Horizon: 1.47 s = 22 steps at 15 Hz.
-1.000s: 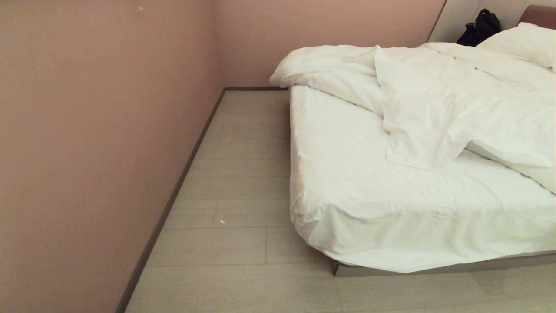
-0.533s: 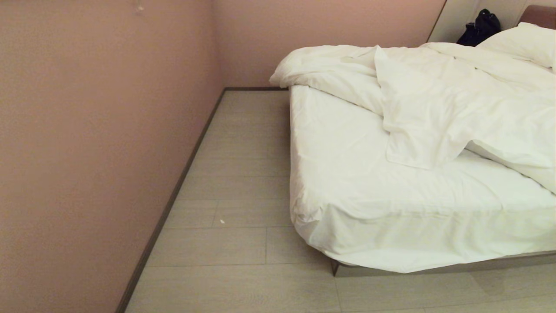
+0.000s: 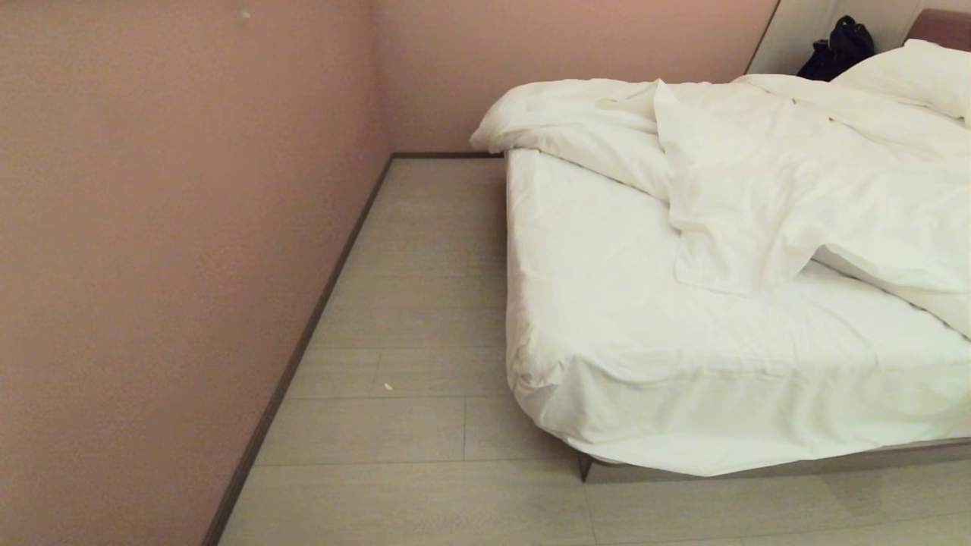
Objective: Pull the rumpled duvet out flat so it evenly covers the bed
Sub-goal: Hold the folded corner of the quilt
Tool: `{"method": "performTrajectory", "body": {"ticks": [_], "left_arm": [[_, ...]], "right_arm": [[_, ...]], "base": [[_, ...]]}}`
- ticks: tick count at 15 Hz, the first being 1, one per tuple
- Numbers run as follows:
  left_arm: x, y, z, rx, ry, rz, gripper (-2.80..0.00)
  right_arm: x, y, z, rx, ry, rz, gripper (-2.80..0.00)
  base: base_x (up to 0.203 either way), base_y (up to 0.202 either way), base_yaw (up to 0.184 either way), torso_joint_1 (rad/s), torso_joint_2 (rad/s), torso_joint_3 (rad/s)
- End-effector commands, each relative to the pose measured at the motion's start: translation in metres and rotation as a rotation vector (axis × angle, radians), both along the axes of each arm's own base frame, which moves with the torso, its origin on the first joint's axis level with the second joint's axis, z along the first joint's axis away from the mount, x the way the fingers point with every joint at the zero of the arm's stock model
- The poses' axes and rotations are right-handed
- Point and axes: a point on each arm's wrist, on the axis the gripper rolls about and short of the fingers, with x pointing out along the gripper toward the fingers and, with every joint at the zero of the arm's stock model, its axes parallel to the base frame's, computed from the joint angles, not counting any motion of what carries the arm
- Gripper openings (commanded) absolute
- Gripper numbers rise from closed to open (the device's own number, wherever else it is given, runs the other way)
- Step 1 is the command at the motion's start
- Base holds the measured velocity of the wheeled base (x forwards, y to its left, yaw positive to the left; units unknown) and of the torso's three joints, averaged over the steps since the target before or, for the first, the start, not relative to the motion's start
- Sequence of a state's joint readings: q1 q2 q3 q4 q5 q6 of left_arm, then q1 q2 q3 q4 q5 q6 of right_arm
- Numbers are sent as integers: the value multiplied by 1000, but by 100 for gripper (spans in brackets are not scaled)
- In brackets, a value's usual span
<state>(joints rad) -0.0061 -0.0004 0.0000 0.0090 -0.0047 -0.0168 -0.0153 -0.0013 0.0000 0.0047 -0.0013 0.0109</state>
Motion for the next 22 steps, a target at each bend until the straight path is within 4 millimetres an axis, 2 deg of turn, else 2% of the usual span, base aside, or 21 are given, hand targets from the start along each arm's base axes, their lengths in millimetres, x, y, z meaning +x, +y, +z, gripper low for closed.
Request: {"method": "performTrajectory", "body": {"ticks": [1,13,22], "left_arm": [[0,0,0,0,1,0,-280],[0,0,0,1,2,3,-280],[0,0,0,3,1,5,-280]], "right_arm": [[0,0,0,0,1,1,-280],[0,0,0,0,1,0,-280],[0,0,0,0,1,0,-280]], "base": [[0,0,0,0,0,0],[186,0,0,1,2,4],[6,0,1,1,1,-1]]}}
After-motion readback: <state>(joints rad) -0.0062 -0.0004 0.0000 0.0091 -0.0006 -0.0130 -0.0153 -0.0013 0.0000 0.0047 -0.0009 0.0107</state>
